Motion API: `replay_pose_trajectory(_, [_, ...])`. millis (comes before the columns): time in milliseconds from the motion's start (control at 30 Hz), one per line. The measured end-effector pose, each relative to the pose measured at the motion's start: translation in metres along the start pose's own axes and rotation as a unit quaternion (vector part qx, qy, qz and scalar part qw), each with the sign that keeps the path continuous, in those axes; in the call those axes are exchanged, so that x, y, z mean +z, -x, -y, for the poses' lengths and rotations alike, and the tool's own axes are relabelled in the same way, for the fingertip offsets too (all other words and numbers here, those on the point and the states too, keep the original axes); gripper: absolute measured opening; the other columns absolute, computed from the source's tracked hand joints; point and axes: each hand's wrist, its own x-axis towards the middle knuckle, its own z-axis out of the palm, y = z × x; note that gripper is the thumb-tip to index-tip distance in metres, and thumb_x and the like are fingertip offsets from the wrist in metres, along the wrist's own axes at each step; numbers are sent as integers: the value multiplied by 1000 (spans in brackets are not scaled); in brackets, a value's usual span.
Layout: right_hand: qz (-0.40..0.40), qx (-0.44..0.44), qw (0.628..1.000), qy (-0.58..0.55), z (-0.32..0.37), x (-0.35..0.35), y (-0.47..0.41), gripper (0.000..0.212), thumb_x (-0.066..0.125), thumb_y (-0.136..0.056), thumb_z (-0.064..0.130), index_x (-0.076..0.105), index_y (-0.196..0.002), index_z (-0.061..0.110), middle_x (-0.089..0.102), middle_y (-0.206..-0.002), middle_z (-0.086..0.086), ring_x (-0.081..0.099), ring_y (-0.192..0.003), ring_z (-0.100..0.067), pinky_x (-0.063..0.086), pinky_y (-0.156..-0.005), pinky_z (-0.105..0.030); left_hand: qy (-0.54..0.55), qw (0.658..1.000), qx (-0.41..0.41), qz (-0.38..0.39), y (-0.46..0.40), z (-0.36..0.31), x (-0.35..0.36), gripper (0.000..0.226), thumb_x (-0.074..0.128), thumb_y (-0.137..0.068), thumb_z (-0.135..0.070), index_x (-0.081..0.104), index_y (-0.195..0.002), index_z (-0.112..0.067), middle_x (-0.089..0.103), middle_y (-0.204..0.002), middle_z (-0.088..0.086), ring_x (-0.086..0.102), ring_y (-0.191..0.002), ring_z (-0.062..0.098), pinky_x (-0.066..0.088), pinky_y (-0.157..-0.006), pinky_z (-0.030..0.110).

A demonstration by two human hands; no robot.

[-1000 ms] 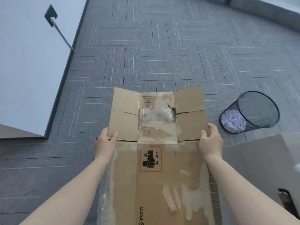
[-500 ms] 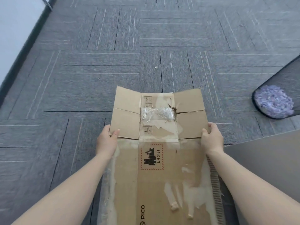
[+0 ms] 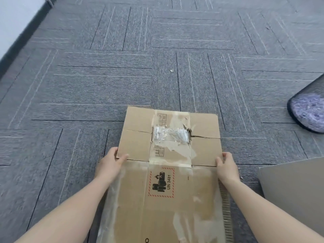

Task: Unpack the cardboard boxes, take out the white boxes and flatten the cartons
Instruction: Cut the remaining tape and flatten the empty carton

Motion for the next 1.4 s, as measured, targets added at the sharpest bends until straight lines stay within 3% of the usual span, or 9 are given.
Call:
replay_pose_trajectory(267, [-1, -23, 998, 53, 9, -4, -6, 50, 53, -98, 30, 40, -145, 17, 54, -137, -16, 51, -124, -36, 40, -100, -42, -6, 1000, 1, -13, 15, 5, 18, 57, 67, -89, -44, 45, -136, -19, 63, -125, 7, 60, -111, 30, 47, -85, 39])
replay_pose_trajectory(433, [-24, -33, 992, 118, 7, -3, 4, 61, 57, -95, 37, 35, -148, 17, 47, -135, -21, 46, -124, -40, 40, -100, -47, -50, 998, -6, -41, 31, -4, 21, 67, 62, -91, -47, 40, -143, -12, 48, -133, 12, 51, -120, 32, 43, -93, 42])
replay_pose_trajectory(600, [-12, -64, 984, 165, 30, -16, 32, 49, 53, -96, 30, 41, -142, 16, 45, -135, -19, 43, -124, -37, 40, -98, -46, -146, 989, -9, -26, 56, -20, -3, 49, 54, -96, -39, 44, -138, -15, 45, -133, 9, 47, -120, 29, 43, -93, 42])
replay_pose_trajectory(733, [28, -112, 975, 192, 62, -41, 91, 41, 48, -97, 25, 48, -137, 17, 47, -135, -12, 43, -123, -32, 42, -93, -42, -180, 982, 44, 33, 100, -54, -39, 37, 46, -99, -32, 52, -133, -20, 49, -131, 5, 48, -117, 24, 46, -92, 39])
replay_pose_trajectory(933, [92, -218, 939, 249, 126, -118, 200, 34, 43, -97, 26, 51, -129, 20, 53, -128, -4, 44, -120, -25, 47, -88, -40, -211, 961, 157, 85, 203, -137, -122, 35, 45, -101, -32, 52, -134, -23, 49, -134, -2, 46, -123, 18, 45, -92, 35])
replay_pose_trajectory(1033, [127, -280, 899, 313, 161, -172, 256, 40, 41, -98, 23, 44, -138, 19, 49, -135, -5, 41, -126, -26, 41, -97, -38, -234, 945, 213, 83, 257, -174, -169, 34, 45, -101, -30, 53, -133, -21, 50, -133, -4, 49, -116, 16, 44, -89, 30])
replay_pose_trajectory(1133, [143, -315, 868, 356, 195, -231, 311, 47, 39, -98, 21, 37, -145, 18, 42, -144, -8, 39, -130, -28, 35, -104, -37, -274, 926, 245, 93, 305, -206, -218, 36, 44, -101, -29, 53, -134, -21, 51, -134, 1, 49, -118, 21, 46, -97, 35])
replay_pose_trajectory(1233, [143, -314, 863, 368, 224, -288, 357, 48, 41, -97, 22, 37, -144, 18, 41, -145, -7, 39, -130, -29, 39, -99, -38, -336, 895, 274, 108, 350, -240, -271, 36, 42, -101, -29, 49, -135, -20, 50, -135, 3, 46, -122, 24, 39, -106, 40])
replay_pose_trajectory(1400, [107, -299, 876, 363, 267, -381, 424, 40, 43, -95, 18, 44, -135, 16, 49, -134, -8, 43, -124, -30, 40, -95, -38, -360, 861, 346, 98, 416, -298, -354, 32, 40, -99, -21, 53, -127, -19, 54, -127, 2, 48, -113, 21, 41, -93, 34])
